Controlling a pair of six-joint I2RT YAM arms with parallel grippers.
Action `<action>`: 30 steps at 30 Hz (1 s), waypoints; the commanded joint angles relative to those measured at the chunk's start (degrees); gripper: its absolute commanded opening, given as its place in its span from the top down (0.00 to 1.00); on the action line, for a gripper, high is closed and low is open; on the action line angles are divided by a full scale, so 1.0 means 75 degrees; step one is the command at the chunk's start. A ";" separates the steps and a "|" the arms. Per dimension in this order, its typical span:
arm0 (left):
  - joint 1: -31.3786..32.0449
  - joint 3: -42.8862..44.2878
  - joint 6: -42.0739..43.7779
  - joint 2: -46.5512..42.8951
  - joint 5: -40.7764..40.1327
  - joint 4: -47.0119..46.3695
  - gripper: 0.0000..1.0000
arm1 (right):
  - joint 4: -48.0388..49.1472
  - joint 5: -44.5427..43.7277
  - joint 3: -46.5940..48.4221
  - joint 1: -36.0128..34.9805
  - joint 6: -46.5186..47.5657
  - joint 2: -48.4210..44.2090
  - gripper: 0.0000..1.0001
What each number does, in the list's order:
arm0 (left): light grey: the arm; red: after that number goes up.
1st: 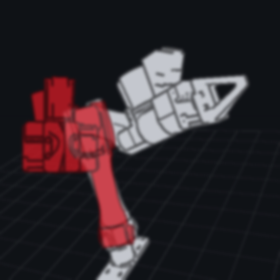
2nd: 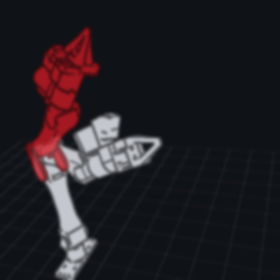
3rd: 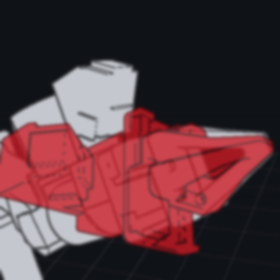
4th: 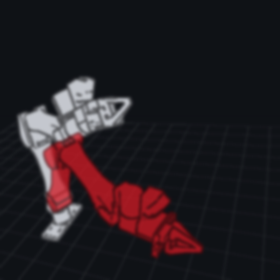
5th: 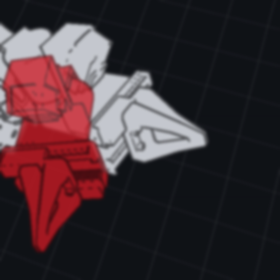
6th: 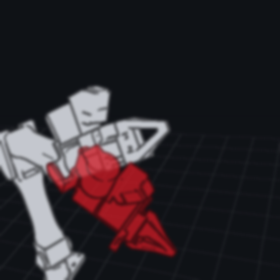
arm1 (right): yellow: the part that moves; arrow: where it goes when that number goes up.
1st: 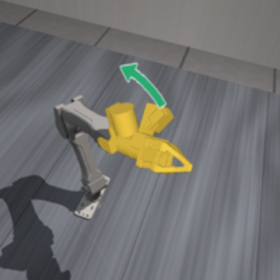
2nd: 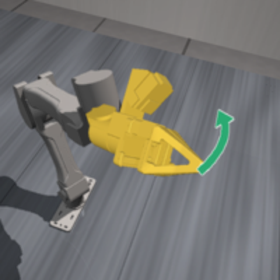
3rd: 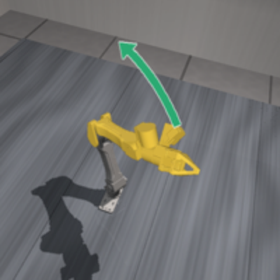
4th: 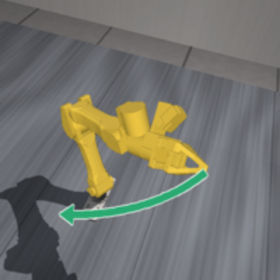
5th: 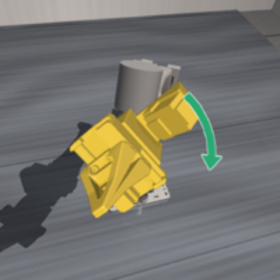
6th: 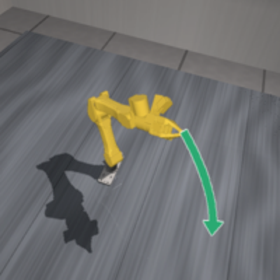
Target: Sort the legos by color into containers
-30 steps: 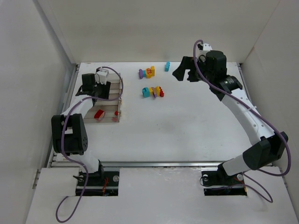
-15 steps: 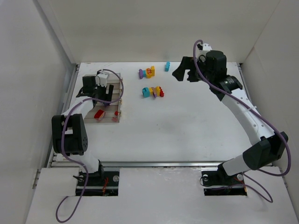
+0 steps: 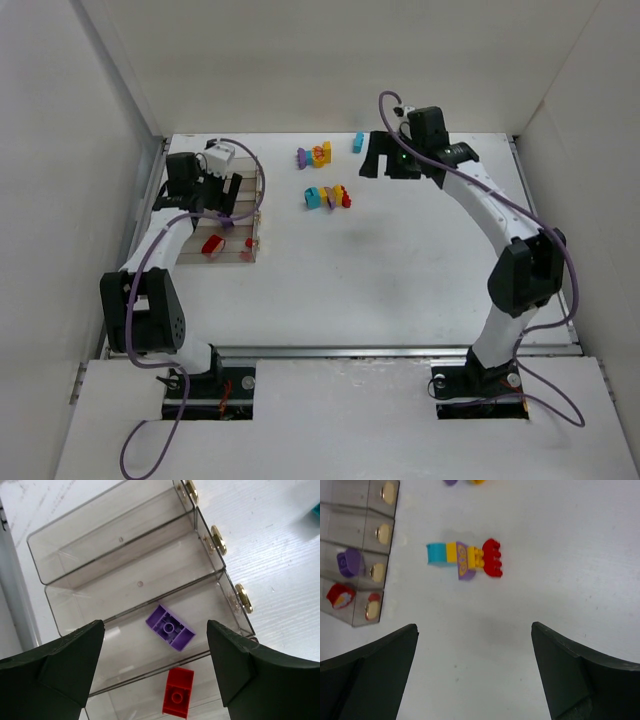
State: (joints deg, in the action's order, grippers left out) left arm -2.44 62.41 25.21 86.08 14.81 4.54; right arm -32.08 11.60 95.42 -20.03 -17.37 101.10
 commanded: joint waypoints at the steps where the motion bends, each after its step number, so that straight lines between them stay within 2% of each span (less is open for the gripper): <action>1: 0.0091 0.0537 0.0330 -0.0322 0.0252 0.0087 0.19 | 0.0011 -0.0254 0.1337 0.0186 -0.0133 0.0487 0.00; 4: 0.0173 0.0608 0.0330 -0.0322 0.0252 0.0087 0.19 | -0.0083 -0.0596 0.2462 0.0187 -0.0402 0.1470 0.00; 10: 0.0255 0.0760 0.0330 -0.0322 0.0252 0.0414 0.19 | -0.0329 -0.2364 0.4842 0.0257 -0.1420 0.3800 0.00; 13: 0.0255 0.0760 0.0330 -0.0322 0.0182 0.0415 0.19 | 0.0174 -0.3232 0.5393 0.0257 -0.1972 0.4518 0.00; 18: 0.0255 0.0760 0.0330 -0.0251 0.0112 0.0497 0.19 | 0.1998 -0.3888 0.5395 0.0175 -0.3589 0.5491 0.00; 21: 0.0255 0.0831 0.0400 -0.0251 -0.0040 0.0567 0.19 | 0.2657 -0.3995 0.6048 0.0022 -0.4221 0.6238 0.00; 23: 0.0255 0.0913 0.0400 -0.0100 -0.0122 0.0567 0.19 | 0.2659 -0.4088 0.6983 -0.0164 -0.4527 0.6732 0.00; 24: 0.0255 0.0994 0.0400 -0.0099 -0.0123 0.0567 0.19 | 0.2729 -0.4089 0.7105 -0.0165 -0.5062 0.7071 0.00; 28: 0.0255 0.1135 0.0400 0.0042 -0.0346 0.0567 0.19 | 0.2882 -0.4159 0.7036 -0.0165 -0.6528 0.7425 0.00; 30: 0.0255 0.1206 0.0400 0.0112 -0.0346 0.0567 0.19 | 0.2882 -0.4428 0.7036 -0.0165 -0.6707 0.7508 0.00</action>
State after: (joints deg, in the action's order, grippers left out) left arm -0.47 68.60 27.86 86.61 12.99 9.28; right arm -15.38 -18.20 144.92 -20.99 -59.44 157.36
